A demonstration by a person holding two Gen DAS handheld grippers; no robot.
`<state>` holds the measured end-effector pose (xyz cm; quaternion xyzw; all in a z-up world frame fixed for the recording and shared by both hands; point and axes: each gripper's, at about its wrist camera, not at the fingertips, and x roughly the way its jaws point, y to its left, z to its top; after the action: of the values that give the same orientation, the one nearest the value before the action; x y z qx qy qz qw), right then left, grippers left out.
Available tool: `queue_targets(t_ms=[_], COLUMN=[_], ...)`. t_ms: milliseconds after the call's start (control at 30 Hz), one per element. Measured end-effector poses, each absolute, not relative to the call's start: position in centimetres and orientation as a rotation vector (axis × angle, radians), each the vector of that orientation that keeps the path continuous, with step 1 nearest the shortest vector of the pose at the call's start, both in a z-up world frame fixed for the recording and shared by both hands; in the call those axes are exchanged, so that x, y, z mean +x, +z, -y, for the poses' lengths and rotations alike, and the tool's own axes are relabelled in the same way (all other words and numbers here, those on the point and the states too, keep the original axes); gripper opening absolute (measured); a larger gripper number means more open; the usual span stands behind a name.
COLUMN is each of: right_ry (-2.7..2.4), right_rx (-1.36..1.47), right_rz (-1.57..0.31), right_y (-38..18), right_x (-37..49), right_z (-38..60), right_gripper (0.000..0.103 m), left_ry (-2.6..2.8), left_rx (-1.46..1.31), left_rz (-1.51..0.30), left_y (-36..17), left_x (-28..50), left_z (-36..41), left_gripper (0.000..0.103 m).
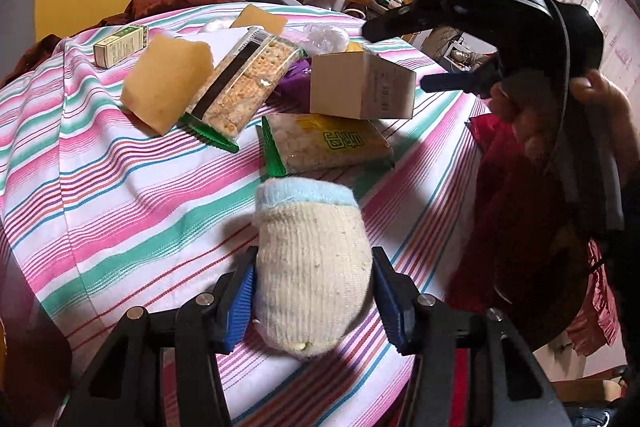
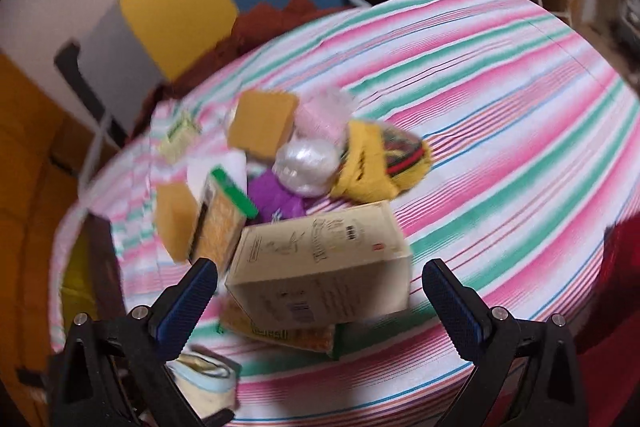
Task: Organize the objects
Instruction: 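Carry the sock and cream box into the gold tray and open both grippers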
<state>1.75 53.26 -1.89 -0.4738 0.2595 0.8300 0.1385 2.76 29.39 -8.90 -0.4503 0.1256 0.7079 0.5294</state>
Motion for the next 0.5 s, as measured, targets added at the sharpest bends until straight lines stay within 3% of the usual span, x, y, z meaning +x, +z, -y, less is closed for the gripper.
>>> queue_targets(t_ms=[133, 300, 500], right_ry=[2.352, 2.281, 2.316], right_rx=[-1.475, -1.612, -1.522], right_rz=[-0.633, -0.621, -0.572], right_y=[-2.7, -4.6, -3.2], right_x=[0.2, -0.5, 0.9], right_z=[-52.5, -52.4, -51.8], right_gripper=[0.103, 0.101, 0.098], left_ry=[1.685, 1.686, 1.691], left_rx=[-1.084, -1.071, -1.068], left_rz=[-0.277, -0.281, -0.281], left_y=[-8.8, -8.9, -8.7], left_x=[2.6, 2.8, 2.9], left_z=[-29.2, -29.3, -29.1], left_gripper=[0.054, 0.054, 0.053])
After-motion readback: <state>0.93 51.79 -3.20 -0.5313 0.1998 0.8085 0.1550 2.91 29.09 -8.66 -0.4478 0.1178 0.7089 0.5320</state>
